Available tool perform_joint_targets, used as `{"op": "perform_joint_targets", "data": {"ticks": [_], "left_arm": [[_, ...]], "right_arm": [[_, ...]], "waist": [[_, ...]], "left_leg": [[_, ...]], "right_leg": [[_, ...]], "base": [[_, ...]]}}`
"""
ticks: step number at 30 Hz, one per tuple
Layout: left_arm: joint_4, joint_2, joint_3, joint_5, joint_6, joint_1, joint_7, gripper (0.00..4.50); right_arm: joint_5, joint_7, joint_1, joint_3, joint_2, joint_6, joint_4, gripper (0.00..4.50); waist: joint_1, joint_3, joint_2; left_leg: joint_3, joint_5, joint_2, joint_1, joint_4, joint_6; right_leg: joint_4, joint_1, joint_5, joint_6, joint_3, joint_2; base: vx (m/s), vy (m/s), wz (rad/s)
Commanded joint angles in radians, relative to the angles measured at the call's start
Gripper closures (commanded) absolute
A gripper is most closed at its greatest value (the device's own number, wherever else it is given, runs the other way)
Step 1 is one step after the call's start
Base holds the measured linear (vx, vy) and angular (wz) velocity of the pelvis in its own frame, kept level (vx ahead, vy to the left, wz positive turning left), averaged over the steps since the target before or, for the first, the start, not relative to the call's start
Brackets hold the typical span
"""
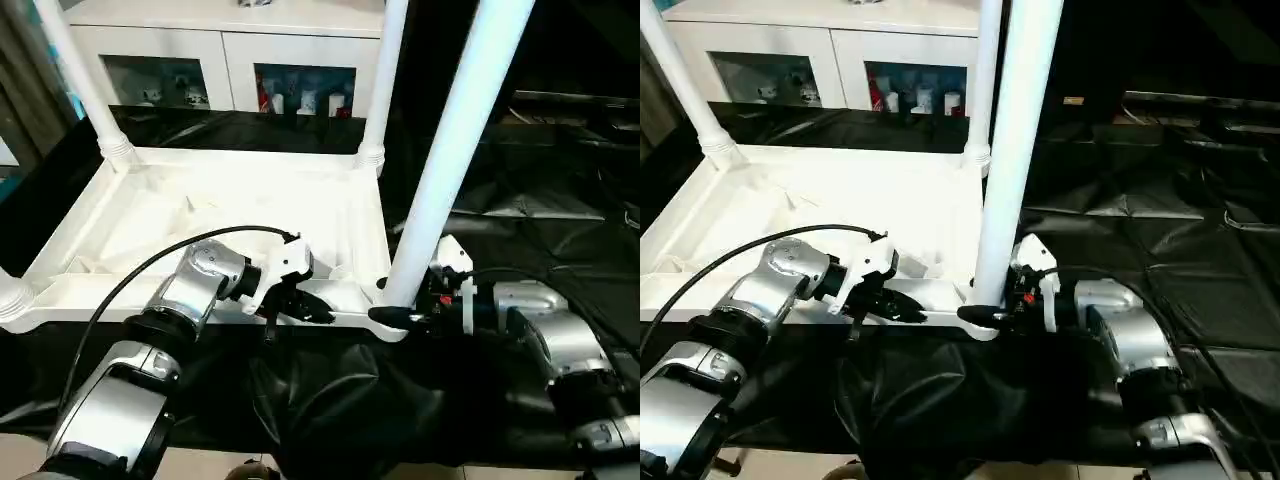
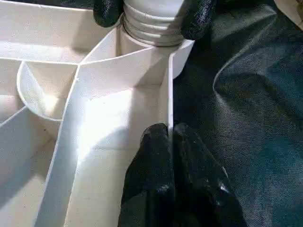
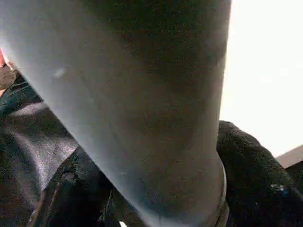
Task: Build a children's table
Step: Rotate leg to tighten
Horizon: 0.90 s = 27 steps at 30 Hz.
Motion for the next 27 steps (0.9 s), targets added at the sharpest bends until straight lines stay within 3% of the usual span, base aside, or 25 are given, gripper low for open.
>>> {"op": "perform_joint_targets", "data": {"ticks": [1,4,8,12,15,17,19,21,22,23,27], "left_arm": [[0.002,-0.05,0.015,-0.017,-0.011,-0.022,0.093,4.5],[0.032,-0.066,0.021,0.002,-0.006,-0.041,0.173,4.5],[0.126,-0.149,0.059,0.017,0.035,-0.114,0.411,4.5],[0.181,-0.226,0.08,0.021,0.065,-0.159,0.586,4.5],[0.211,-0.277,0.093,0.017,0.076,-0.184,0.67,4.5],[0.225,-0.294,0.1,0.015,0.071,-0.195,0.695,4.5],[0.228,-0.301,0.091,0.018,0.055,-0.197,0.675,4.5],[0.226,-0.293,0.081,0.019,0.04,-0.193,0.637,4.5],[0.229,-0.291,0.08,0.02,0.036,-0.193,0.631,4.5],[0.231,-0.288,0.08,0.021,0.033,-0.193,0.624,4.5],[0.21,-0.241,0.062,0.015,-0.018,-0.166,0.489,4.5]], "right_arm": [[0.006,-0.044,0.023,0.025,0.044,0.017,-0.012,1.79],[-0.015,-0.137,0.027,0.007,0.08,0.003,0.01,1.8],[-0.052,-0.492,-0.004,-0.087,0.207,-0.023,0.133,1.8],[-0.045,-0.752,-0.053,-0.173,0.301,-0.054,0.241,1.81],[-0.021,-0.874,-0.1,-0.227,0.364,-0.073,0.312,1.81],[-0.025,-0.906,-0.12,-0.234,0.383,-0.081,0.337,1.81],[-0.047,-0.86,-0.136,-0.2,0.393,-0.11,0.343,1.81],[-0.072,-0.784,-0.139,-0.154,0.385,-0.14,0.327,1.81],[-0.078,-0.768,-0.141,-0.145,0.383,-0.149,0.326,1.25],[-0.078,-0.751,-0.143,-0.141,0.381,-0.156,0.326,1.11],[-0.067,-0.595,-0.135,-0.111,0.315,-0.151,0.284,0.91]], "waist": [[-0.003,-0.063,-0.009],[-0.007,-0.059,-0.01],[-0.021,-0.054,-0.011],[-0.036,-0.055,-0.008],[-0.037,-0.059,-0.006],[-0.034,-0.061,-0.007],[-0.033,-0.064,-0.005],[-0.032,-0.064,-0.007],[-0.033,-0.064,-0.007],[-0.033,-0.063,-0.009],[-0.031,-0.06,-0.01]], "left_leg": [[-0.034,-0.193,0.075,0.028,-0.072,0.052],[-0.037,-0.244,0.074,0.031,-0.078,0.02],[-0.044,-0.314,0.069,0.04,-0.083,-0.029],[-0.045,-0.331,0.068,0.041,-0.086,-0.043],[-0.042,-0.299,0.065,0.036,-0.083,-0.027],[-0.041,-0.261,0.063,0.033,-0.081,-0.009],[-0.04,-0.22,0.063,0.027,-0.079,0.018],[-0.039,-0.215,0.062,0.027,-0.077,0.027],[-0.039,-0.209,0.062,0.026,-0.076,0.032],[-0.038,-0.208,0.063,0.027,-0.076,0.038],[-0.039,-0.222,0.063,0.023,-0.076,0.053]], "right_leg": [[-0.068,0.035,-0.124,-0.261,0.048,-0.079],[-0.079,0.033,-0.22,-0.238,0.049,-0.082],[-0.097,0.022,-0.365,-0.194,0.052,-0.087],[-0.099,0.017,-0.341,-0.19,0.053,-0.082],[-0.096,0.023,-0.283,-0.196,0.054,-0.082],[-0.091,0.028,-0.231,-0.199,0.052,-0.08],[-0.082,0.035,-0.146,-0.213,0.049,-0.077],[-0.081,0.036,-0.13,-0.218,0.049,-0.077],[-0.08,0.037,-0.122,-0.221,0.049,-0.078],[-0.081,0.038,-0.123,-0.225,0.049,-0.079],[-0.086,0.042,-0.176,-0.22,0.049,-0.081]], "base": [[0.0,0.0,0.0],[0.0,0.0,0.0],[0.0,0.0,0.0],[0.0,0.0,0.0],[0.0,0.0,0.0],[0.0,0.0,0.0],[0.0,0.0,0.0],[0.0,0.0,0.0],[0.0,0.0,0.0],[0.0,0.0,0.0],[0.0,0.0,0.0]]}}
